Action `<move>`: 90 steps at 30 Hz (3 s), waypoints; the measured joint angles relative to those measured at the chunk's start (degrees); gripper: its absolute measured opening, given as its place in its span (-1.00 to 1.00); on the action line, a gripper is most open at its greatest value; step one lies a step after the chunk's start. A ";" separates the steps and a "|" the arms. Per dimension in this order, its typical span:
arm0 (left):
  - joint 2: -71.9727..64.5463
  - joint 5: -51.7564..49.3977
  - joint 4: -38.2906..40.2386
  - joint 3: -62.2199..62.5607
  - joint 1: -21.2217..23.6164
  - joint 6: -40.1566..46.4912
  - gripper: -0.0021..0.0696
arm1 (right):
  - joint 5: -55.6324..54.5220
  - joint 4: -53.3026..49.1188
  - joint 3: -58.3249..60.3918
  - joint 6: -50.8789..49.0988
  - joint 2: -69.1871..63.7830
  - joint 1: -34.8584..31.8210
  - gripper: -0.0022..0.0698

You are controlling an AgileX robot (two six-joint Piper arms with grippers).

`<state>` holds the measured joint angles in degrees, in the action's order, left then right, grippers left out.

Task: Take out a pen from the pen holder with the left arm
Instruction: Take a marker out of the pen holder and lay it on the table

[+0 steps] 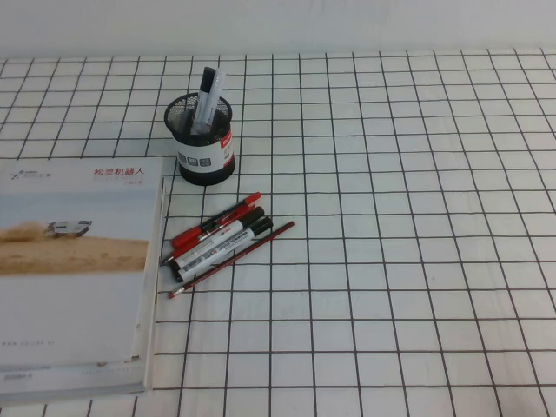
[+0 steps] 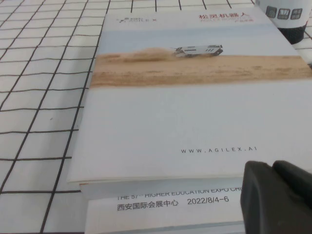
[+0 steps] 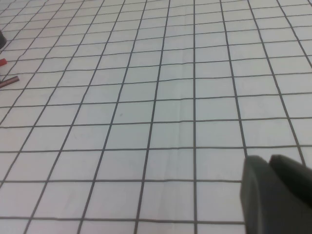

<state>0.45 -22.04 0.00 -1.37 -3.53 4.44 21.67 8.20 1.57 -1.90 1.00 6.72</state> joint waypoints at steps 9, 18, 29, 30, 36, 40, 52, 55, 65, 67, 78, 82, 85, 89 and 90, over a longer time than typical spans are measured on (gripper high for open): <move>0.00 0.00 0.00 0.00 0.00 0.00 -0.94 | 0.00 0.00 0.00 0.00 0.00 0.00 -0.98; 0.00 0.00 0.00 0.00 0.00 0.00 -0.94 | 0.00 0.00 0.00 0.00 0.00 0.00 -0.98; 0.00 0.00 0.00 0.00 0.00 0.00 -0.94 | 0.00 0.00 0.00 0.00 0.00 0.00 -0.98; 0.00 0.00 0.00 0.00 0.00 0.00 -0.94 | 0.00 0.00 0.00 0.00 0.00 0.00 -0.98; 0.00 0.00 0.00 0.00 0.00 0.00 -0.94 | 0.00 0.00 0.00 0.00 0.00 0.00 -0.98; 0.00 0.00 0.00 0.00 0.00 0.00 -0.94 | 0.00 0.00 0.00 0.00 0.00 0.00 -0.98; 0.00 1.07 0.00 0.00 0.00 0.00 -0.94 | 0.00 0.00 0.00 0.00 0.00 0.00 -0.98; 0.00 6.16 4.43 0.00 0.00 -3.01 -0.94 | 0.00 0.00 0.00 0.00 0.00 0.00 -0.98; 0.00 16.25 19.46 0.00 0.00 -9.53 -0.94 | 0.00 0.00 0.00 0.00 0.00 0.00 -0.98; 0.00 16.52 19.59 0.00 0.00 -9.62 -0.94 | 0.00 0.00 0.00 0.00 0.00 0.00 -0.98; 0.00 18.51 19.59 0.00 0.00 -9.98 -0.94 | 0.00 0.00 0.00 0.00 0.00 0.00 -0.98; -2.17 16.14 19.59 2.53 0.00 -8.55 -0.94 | 0.00 0.00 0.00 0.00 0.00 0.00 -0.98; -8.15 14.93 19.59 8.49 0.00 -6.04 -0.94 | 0.00 0.00 0.00 0.00 0.00 0.00 -0.98; -18.27 12.85 19.49 16.89 0.00 -4.44 -0.94 | 0.00 0.00 0.00 0.00 0.00 0.00 -0.98; -21.35 12.46 19.49 18.76 0.00 -4.44 -0.94 | 0.00 0.00 0.00 0.00 0.00 0.00 -0.98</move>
<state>-20.90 -9.58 19.49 17.39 -3.53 0.00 21.67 8.20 1.57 -1.90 1.00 6.72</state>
